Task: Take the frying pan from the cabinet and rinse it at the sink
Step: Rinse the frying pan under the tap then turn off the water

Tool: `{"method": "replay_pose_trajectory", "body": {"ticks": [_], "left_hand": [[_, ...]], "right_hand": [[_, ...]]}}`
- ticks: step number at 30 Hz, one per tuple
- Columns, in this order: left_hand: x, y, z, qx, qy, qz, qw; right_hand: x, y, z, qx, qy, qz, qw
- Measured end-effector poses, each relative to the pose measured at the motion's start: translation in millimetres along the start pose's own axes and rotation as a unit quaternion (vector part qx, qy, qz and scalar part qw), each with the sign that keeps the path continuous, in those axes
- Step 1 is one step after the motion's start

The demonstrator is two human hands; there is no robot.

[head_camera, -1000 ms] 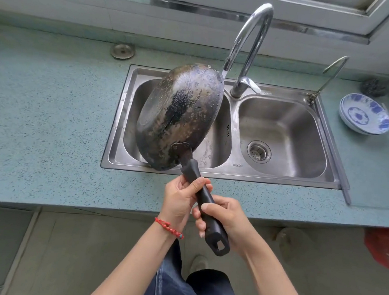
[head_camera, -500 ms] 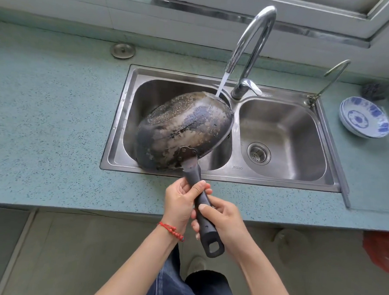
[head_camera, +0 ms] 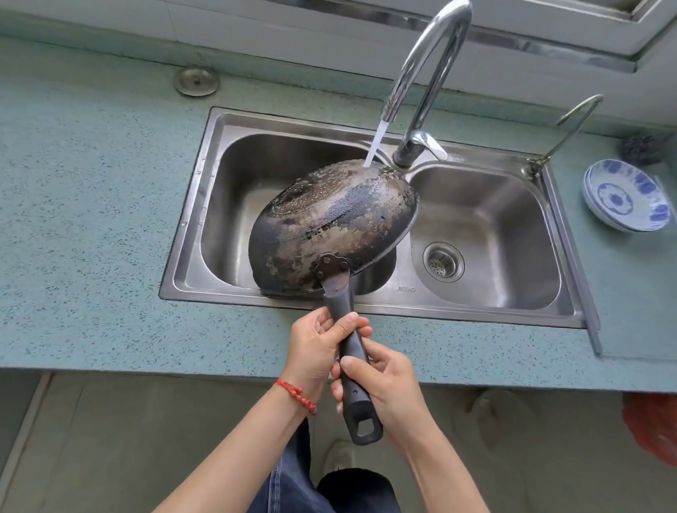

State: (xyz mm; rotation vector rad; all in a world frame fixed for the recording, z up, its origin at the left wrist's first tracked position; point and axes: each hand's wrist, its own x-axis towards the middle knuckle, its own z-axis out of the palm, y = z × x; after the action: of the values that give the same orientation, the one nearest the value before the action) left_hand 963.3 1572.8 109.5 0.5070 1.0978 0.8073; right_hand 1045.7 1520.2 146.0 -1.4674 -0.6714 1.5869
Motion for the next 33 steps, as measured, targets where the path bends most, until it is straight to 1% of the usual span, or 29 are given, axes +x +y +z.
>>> {"method": "replay_pose_trajectory", "body": {"ticks": [5,10,18,22,29,33], "left_hand": [[12,-3,2,-0.001,-0.028,-0.002,1.0],[18,0,7,-0.003,-0.043,-0.012,0.999],[24,3,9,-0.002,-0.053,-0.002,0.999],[24,8,10,0.001,-0.038,0.015,0.999],[24,20,7,0.085,0.0,0.069,0.994],[22,24,7,0.125,0.002,0.102,0.987]], "right_hand": [[4,-3,-4,-0.042,0.029,-0.015,0.999],[9,-5,-6,-0.047,0.047,-0.018,0.998],[15,-7,-7,-0.048,0.057,-0.021,0.997],[16,-7,-6,0.006,0.041,-0.017,0.999],[26,0,-2,0.112,-0.013,-0.011,0.994],[27,4,1,0.197,-0.045,-0.001,0.979]]}}
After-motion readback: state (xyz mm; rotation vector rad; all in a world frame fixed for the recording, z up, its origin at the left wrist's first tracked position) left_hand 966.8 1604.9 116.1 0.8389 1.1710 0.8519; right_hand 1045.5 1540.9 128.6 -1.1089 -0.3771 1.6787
